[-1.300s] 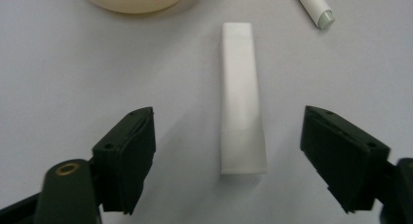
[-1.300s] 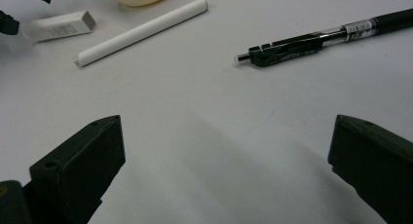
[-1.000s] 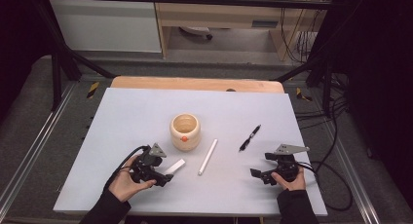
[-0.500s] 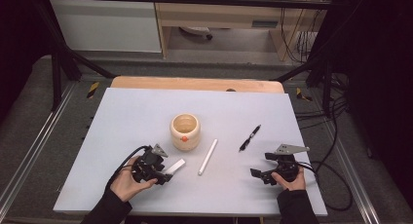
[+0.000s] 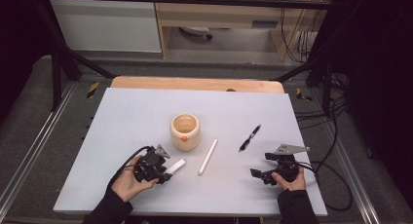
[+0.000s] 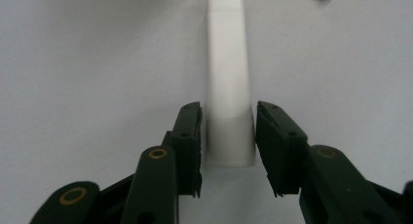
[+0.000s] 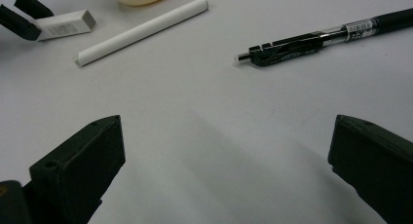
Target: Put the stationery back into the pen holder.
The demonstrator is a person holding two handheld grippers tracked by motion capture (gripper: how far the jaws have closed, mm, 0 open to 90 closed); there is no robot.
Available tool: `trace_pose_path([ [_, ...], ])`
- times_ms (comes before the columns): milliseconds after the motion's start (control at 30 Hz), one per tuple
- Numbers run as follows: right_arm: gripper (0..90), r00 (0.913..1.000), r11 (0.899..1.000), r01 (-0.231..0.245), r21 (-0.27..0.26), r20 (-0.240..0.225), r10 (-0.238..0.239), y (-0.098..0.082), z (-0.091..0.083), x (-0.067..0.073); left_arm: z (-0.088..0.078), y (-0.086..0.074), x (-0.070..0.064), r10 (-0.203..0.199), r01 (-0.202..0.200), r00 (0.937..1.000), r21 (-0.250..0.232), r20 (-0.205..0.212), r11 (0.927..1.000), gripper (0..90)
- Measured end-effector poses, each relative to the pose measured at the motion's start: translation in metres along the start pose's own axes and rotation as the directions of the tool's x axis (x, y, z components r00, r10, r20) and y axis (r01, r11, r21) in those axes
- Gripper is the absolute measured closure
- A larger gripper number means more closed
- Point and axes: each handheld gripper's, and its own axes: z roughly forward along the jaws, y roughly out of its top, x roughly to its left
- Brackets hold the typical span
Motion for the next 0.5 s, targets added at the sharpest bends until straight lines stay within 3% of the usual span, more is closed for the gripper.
trace_pose_path([
  [500, 0.7, 1.0, 1.0, 0.004, 0.007, 0.001, -0.004, -0.0003, 0.0004, 0.0, 0.0048, 0.0035, -0.002, 0.005, -0.005, 1.0, 0.024, -0.006, 0.9997, 66.3],
])
